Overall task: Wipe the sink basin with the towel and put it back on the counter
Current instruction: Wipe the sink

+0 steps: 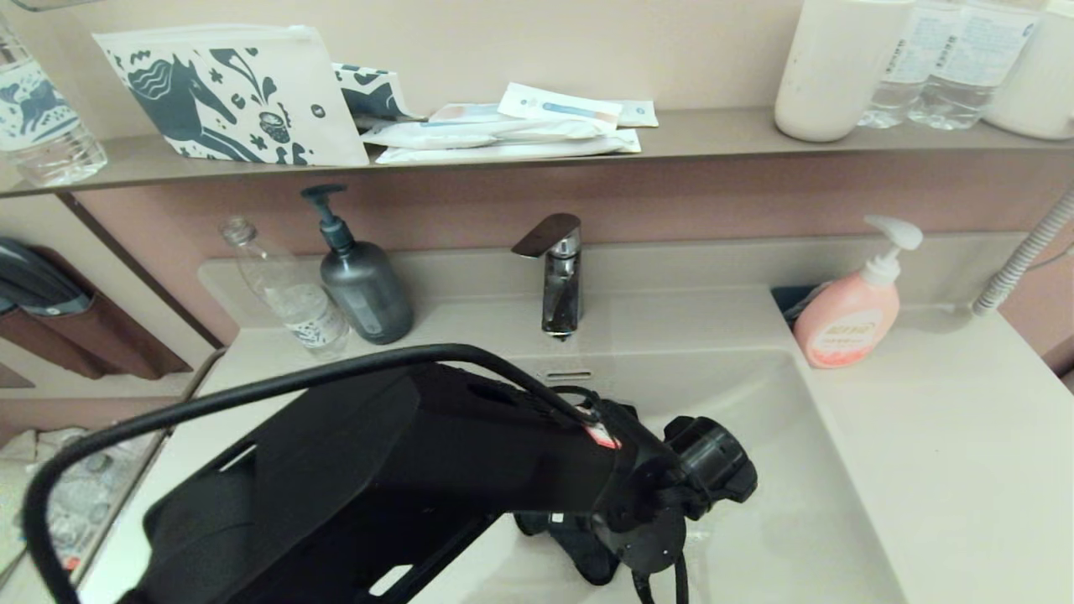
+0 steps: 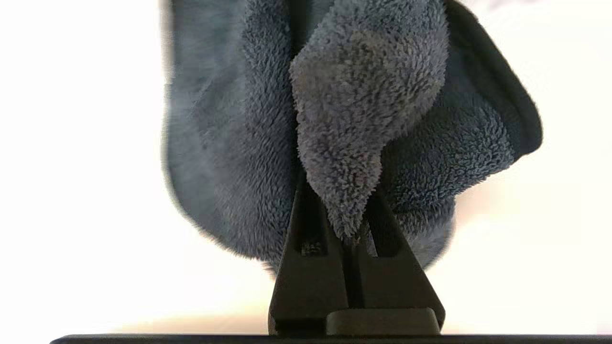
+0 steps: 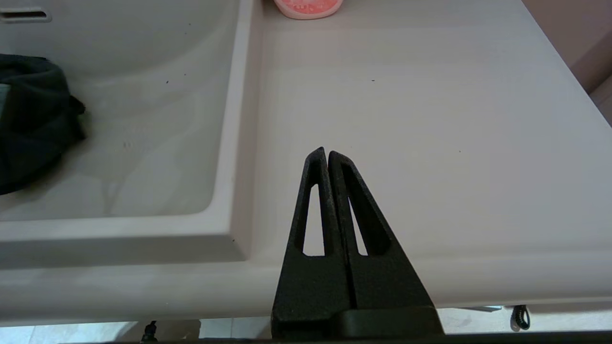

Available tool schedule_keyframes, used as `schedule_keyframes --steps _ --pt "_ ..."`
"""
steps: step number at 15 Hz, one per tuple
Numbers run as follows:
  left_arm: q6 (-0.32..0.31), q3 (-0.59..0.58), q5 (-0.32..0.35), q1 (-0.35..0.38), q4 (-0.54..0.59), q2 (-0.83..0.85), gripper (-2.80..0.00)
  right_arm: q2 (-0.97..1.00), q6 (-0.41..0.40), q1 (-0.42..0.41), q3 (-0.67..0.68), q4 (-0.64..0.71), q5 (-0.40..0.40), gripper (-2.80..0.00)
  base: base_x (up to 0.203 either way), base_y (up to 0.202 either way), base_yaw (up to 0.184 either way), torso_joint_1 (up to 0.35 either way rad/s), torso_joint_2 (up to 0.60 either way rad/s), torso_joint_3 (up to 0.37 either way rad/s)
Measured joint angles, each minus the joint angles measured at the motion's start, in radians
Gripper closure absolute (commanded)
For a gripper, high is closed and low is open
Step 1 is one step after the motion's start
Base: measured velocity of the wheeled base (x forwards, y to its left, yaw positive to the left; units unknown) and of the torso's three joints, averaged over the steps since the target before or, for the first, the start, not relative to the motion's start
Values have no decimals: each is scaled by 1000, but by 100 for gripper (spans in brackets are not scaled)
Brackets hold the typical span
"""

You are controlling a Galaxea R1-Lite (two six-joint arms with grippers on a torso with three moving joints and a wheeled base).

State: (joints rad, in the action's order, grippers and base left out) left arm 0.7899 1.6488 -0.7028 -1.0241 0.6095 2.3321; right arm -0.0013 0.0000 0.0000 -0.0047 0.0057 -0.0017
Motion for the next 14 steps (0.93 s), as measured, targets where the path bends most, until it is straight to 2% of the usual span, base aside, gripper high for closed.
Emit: schedule_keyframes --steps 7,9,11,14 --pt "2 -429 2 29 21 -331 0 0 0 0 0 0 0 0 0 0 0 0 0 0" --pt "-10 -541 5 58 22 -416 0 0 0 0 0 0 0 0 0 0 0 0 0 0" --pt "-17 -628 8 116 16 -476 0 0 0 0 0 0 0 0 0 0 0 0 0 0" --pt "-39 -741 10 171 -50 -516 0 0 0 0 0 0 0 0 0 0 0 0 0 0"
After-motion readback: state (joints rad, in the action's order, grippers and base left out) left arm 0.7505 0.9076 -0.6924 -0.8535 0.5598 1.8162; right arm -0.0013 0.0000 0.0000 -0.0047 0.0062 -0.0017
